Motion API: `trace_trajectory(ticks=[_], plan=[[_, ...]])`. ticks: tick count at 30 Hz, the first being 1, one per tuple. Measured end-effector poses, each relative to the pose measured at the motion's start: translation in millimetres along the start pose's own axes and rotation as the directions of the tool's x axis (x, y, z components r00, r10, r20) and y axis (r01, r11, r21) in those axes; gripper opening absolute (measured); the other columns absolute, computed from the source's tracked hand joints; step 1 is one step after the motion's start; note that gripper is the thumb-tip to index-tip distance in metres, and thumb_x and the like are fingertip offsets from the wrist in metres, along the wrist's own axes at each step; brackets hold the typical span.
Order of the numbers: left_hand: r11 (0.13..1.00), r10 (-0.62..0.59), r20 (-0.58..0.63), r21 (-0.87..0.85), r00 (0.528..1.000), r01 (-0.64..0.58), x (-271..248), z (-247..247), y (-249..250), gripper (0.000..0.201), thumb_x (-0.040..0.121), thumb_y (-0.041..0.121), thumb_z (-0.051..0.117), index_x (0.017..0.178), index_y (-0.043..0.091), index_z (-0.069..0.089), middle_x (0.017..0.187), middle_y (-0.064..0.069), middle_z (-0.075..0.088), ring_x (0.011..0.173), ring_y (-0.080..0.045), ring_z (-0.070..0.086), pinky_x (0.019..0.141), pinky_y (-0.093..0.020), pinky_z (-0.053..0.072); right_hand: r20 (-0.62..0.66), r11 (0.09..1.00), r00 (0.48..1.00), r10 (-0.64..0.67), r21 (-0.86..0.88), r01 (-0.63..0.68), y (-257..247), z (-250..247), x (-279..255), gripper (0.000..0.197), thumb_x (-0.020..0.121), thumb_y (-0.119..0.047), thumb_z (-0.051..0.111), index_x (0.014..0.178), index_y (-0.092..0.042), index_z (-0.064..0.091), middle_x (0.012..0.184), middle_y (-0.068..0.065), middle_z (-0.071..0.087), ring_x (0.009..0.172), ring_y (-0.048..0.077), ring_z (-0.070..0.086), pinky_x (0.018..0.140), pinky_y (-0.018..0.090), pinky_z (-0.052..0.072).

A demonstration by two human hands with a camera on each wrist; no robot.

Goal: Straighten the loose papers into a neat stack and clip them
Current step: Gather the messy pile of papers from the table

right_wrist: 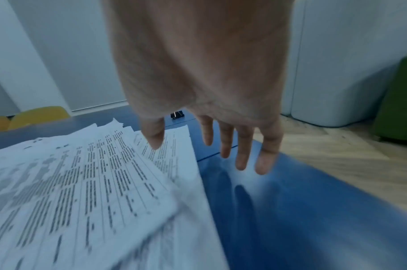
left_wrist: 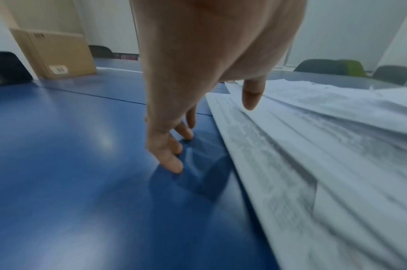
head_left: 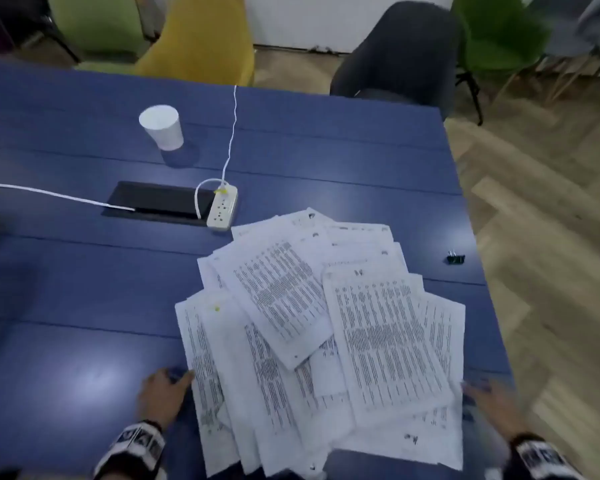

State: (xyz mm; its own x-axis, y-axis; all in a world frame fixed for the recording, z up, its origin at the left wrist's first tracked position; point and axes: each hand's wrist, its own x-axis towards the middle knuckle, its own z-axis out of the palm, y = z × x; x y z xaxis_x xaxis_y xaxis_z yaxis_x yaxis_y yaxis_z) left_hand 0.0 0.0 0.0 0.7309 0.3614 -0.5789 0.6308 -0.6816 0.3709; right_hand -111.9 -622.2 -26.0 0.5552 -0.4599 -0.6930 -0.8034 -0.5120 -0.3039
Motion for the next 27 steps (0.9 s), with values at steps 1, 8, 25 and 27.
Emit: trace_trajectory(ticks=[1,8,25,27], plan=[[1.0,0.015,0.0,0.015,1.0,-0.015,5.8,0.7,17.3,0.05,0.081,0.056,0.062,0.101,0.01,0.066,0.106,-0.019,0.066,0.101,-0.036,0.058,0.092,-0.042,0.046,-0.032,1.0,0.999,-0.021,0.012,0.022,-29.9,2.3,-1.9,0.11,0.051,-0.092,0.05,0.121,-0.008,0.056,0.112,0.018,0.063,0.098,0.033,0.059,0.088,0.043,0.047],[0.982,-0.178,0.075,-0.054,0.981,0.182,9.3,31.9,117.2,0.116,0.064,0.076,0.064,0.147,0.011,0.014,0.148,-0.023,0.014,0.135,-0.045,0.022,0.107,-0.056,0.026,-0.072,0.978,0.977,0.202,-0.034,-0.205,-136.4,17.5,-22.2,0.088,0.067,-0.083,0.052,0.102,-0.003,0.061,0.082,0.021,0.056,0.078,0.029,0.059,0.074,0.037,0.042],[0.878,-0.375,0.052,-0.299,0.926,0.372,-3.0,42.6,165.2,0.133,0.042,0.065,0.082,0.136,-0.008,0.023,0.098,-0.021,0.06,0.086,-0.03,0.061,0.073,-0.041,0.051,0.097,0.952,0.992,0.078,0.289,-0.103,-164.9,-20.6,5.6,0.11,0.062,-0.046,0.086,0.14,0.008,0.032,0.121,0.024,0.06,0.08,0.03,0.064,0.065,0.036,0.054],[0.873,-0.381,0.033,-0.316,0.924,0.372,-5.3,44.3,168.2,0.139,0.037,0.073,0.08,0.137,-0.008,0.027,0.099,-0.021,0.062,0.085,-0.031,0.063,0.068,-0.04,0.052,0.109,0.952,0.991,0.071,0.288,-0.1,-167.4,-21.7,13.0,0.113,0.061,-0.044,0.087,0.143,0.007,0.029,0.085,0.01,0.057,0.055,0.014,0.05,0.045,0.024,0.044]])
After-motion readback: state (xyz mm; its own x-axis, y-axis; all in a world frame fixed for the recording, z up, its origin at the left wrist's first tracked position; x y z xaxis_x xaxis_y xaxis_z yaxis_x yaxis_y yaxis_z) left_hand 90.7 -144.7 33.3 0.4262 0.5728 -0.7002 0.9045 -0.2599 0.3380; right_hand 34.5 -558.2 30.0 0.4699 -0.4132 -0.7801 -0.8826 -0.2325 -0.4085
